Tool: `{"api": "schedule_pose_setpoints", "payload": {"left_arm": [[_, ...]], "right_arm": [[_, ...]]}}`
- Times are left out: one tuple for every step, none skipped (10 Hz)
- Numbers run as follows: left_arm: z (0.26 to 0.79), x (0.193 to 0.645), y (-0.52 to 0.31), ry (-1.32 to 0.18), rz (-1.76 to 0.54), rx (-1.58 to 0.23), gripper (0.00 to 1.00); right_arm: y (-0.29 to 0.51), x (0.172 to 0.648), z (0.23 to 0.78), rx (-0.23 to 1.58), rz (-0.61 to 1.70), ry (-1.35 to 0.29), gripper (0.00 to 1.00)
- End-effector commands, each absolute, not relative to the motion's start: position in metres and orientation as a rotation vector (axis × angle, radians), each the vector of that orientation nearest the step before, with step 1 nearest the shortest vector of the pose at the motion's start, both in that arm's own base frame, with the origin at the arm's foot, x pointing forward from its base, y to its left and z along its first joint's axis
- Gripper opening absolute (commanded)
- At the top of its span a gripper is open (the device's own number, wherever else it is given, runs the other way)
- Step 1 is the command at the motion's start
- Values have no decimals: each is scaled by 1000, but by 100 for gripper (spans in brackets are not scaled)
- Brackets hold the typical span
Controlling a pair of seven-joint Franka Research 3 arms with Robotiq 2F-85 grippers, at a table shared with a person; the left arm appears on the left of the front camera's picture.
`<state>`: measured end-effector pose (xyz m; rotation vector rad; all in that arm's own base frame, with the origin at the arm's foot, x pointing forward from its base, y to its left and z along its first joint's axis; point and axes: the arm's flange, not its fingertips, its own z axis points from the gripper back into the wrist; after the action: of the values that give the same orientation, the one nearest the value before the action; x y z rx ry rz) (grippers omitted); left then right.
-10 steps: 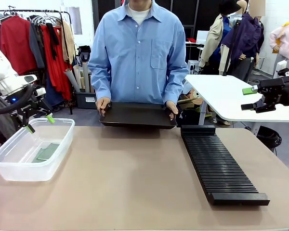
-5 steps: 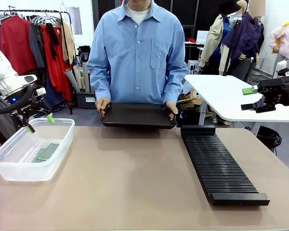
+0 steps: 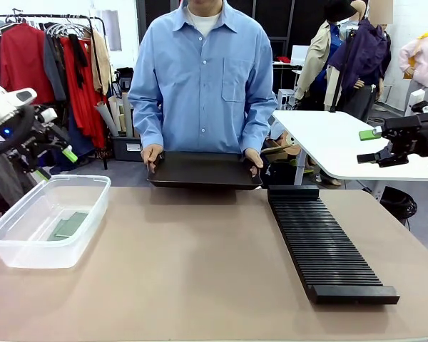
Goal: Sort PCBs into racks and boxes based on the side picked up.
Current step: If the short side of the Blank PCB is picked up, insert it into the PCB Rack ; if the long side is picked up, place it in the Organizing box.
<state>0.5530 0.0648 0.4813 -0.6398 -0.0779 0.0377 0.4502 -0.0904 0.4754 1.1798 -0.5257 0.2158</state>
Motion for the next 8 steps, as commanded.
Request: {"api": "schedule_pose_setpoints", "payload": {"left_arm": [[490, 531, 64, -132, -19, -767, 100], [495, 531, 62, -131, -97, -836, 100], [496, 532, 58, -147, -162, -904, 100], [496, 531, 55, -159, -231, -962, 100], [497, 529, 52, -196, -276, -997, 100], [498, 528, 48, -225, -303, -1015, 100], [499, 525, 45, -242, -331, -1027, 100], [498, 520, 40, -262, -362, -1034, 100]], "right_arm": [[-90, 450, 478, 1187, 222, -531, 100], [-90, 450, 478, 1187, 222, -531, 100], [-90, 450, 478, 1187, 222, -531, 100], [-90, 450, 478, 1187, 222, -531, 100], [-90, 450, 478, 1187, 222, -531, 100], [-90, 450, 478, 1187, 222, -531, 100], [-90, 450, 478, 1187, 222, -531, 100], [-90, 450, 478, 1187, 222, -531, 100]]}}
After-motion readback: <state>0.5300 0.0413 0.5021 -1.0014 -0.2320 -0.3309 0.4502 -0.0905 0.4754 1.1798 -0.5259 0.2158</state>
